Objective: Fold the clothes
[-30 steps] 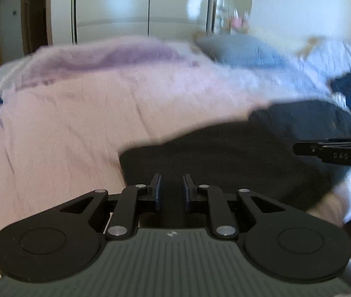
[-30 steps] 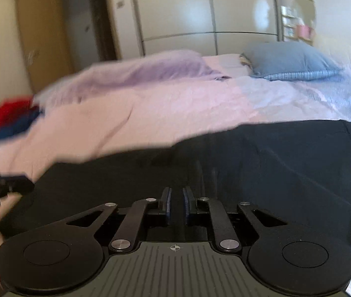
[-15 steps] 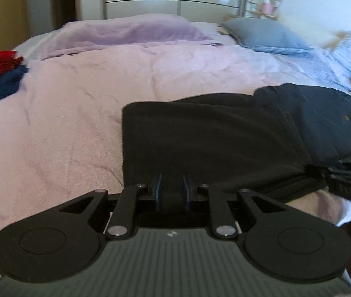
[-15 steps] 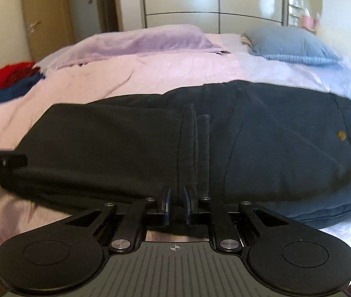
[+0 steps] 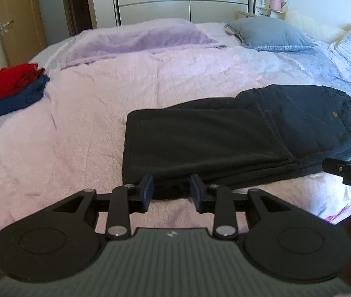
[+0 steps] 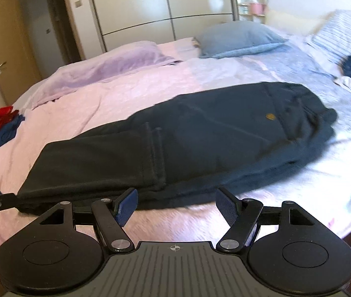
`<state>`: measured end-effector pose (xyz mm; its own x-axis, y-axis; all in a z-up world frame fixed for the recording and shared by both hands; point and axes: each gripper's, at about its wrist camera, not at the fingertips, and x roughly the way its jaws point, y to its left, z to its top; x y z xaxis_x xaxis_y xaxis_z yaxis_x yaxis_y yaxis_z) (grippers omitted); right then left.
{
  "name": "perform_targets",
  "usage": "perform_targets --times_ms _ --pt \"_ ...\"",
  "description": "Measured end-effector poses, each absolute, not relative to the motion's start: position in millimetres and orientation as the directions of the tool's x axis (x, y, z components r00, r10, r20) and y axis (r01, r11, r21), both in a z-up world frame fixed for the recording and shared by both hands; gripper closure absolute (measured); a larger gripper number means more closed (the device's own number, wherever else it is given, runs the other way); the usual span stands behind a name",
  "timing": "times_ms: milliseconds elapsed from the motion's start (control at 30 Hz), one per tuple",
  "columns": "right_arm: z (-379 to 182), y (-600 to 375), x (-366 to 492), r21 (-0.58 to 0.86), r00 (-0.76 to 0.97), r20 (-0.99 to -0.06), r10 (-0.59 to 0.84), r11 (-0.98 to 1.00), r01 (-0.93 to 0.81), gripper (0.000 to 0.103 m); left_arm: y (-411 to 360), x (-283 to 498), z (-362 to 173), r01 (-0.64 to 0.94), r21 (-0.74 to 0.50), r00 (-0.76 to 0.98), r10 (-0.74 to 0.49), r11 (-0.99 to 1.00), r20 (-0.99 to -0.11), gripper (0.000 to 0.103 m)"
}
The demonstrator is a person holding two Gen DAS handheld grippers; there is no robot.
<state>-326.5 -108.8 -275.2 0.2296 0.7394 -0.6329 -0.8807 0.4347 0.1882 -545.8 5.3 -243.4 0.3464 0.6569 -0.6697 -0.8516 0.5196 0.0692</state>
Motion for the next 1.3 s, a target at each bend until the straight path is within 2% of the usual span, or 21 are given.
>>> perform_targets --times_ms 433,767,867,933,1100,1167,1267,1300 --pt "-281.2 -137.5 -306.2 0.227 0.227 -0.650 0.725 0.471 -0.852 0.030 -24.0 -532.3 -242.3 -0.852 0.127 0.303 0.677 0.507 -0.671 0.071" --pt "-305.3 -130.6 -275.5 0.259 0.227 -0.687 0.690 0.525 -0.810 0.030 -6.4 -521.9 -256.6 -0.821 0.066 0.380 0.629 0.567 -0.678 0.071" --pt "-312.0 -135.3 -253.1 0.345 0.207 -0.661 0.722 0.537 -0.770 0.030 4.4 -520.0 -258.7 -0.811 0.031 0.421 0.618 0.585 -0.664 0.071" --pt "-314.9 -143.5 -228.6 0.453 0.188 -0.616 0.765 0.539 -0.710 0.030 13.4 -518.5 -259.9 -0.805 0.006 0.445 0.612 0.593 -0.654 0.071" --pt "-335.5 -174.7 -150.0 0.762 0.188 -0.481 0.857 0.514 -0.393 0.030 42.8 -509.2 -263.2 -0.802 -0.036 0.480 0.607 0.597 -0.633 0.071" --pt "-344.7 -183.7 -125.8 0.826 0.206 -0.441 0.873 0.485 -0.287 0.031 52.6 -504.3 -265.6 -0.799 -0.049 0.490 0.600 0.600 -0.633 0.071" --pt "-350.6 -190.3 -103.7 0.867 0.214 -0.409 0.887 0.451 -0.214 0.031 65.6 -497.0 -270.7 -0.793 -0.075 0.505 0.583 0.605 -0.636 0.071" --pt "-352.8 -190.8 -97.8 0.876 0.203 -0.406 0.891 0.443 -0.190 0.034 69.1 -494.6 -272.7 -0.791 -0.083 0.510 0.577 0.606 -0.638 0.071"
